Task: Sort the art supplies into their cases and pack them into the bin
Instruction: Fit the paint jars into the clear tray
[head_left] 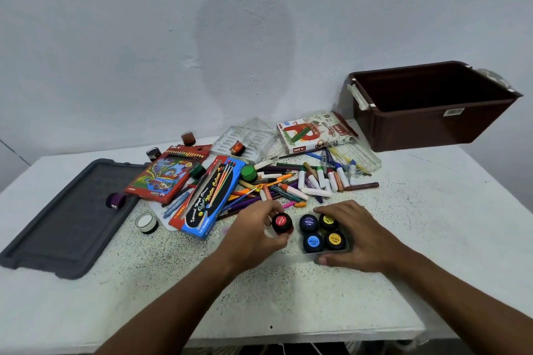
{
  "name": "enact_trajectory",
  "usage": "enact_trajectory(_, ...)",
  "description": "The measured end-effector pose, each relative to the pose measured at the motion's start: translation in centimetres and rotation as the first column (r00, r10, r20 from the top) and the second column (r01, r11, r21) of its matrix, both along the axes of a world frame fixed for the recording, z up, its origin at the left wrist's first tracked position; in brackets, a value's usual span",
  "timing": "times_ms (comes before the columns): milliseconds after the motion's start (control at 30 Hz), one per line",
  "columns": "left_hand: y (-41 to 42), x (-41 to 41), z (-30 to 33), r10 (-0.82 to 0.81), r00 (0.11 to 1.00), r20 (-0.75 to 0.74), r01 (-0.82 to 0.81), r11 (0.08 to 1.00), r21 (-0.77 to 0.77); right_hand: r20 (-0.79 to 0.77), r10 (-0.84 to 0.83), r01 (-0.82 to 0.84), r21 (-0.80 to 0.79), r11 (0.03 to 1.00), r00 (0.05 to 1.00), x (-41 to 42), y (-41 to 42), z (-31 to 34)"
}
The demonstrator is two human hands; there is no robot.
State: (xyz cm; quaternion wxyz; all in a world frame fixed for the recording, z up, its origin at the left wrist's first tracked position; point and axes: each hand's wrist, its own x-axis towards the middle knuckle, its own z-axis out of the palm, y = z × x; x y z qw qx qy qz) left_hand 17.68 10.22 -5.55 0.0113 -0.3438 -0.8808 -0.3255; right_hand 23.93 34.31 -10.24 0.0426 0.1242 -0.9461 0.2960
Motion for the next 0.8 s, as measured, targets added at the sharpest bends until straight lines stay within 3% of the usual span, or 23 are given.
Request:
enact_trajectory(233, 1.0, 0.5, -1.5, -0.025, 0.997, -0.066, 0.020, 0.997, -0.075, -0.010, 0.002, -0.002, 0.003, 1.000, 1.000, -0.1, -0.1, -0.1)
enact_trajectory(800, 1.3, -0.4, -1.1, -0.012, 1.000, -0.019, 0.010, 0.993, -0.115, 0.013, -0.022, 0.022, -0.036, 0.999, 1.000, -0.5, 0.3, -0.3)
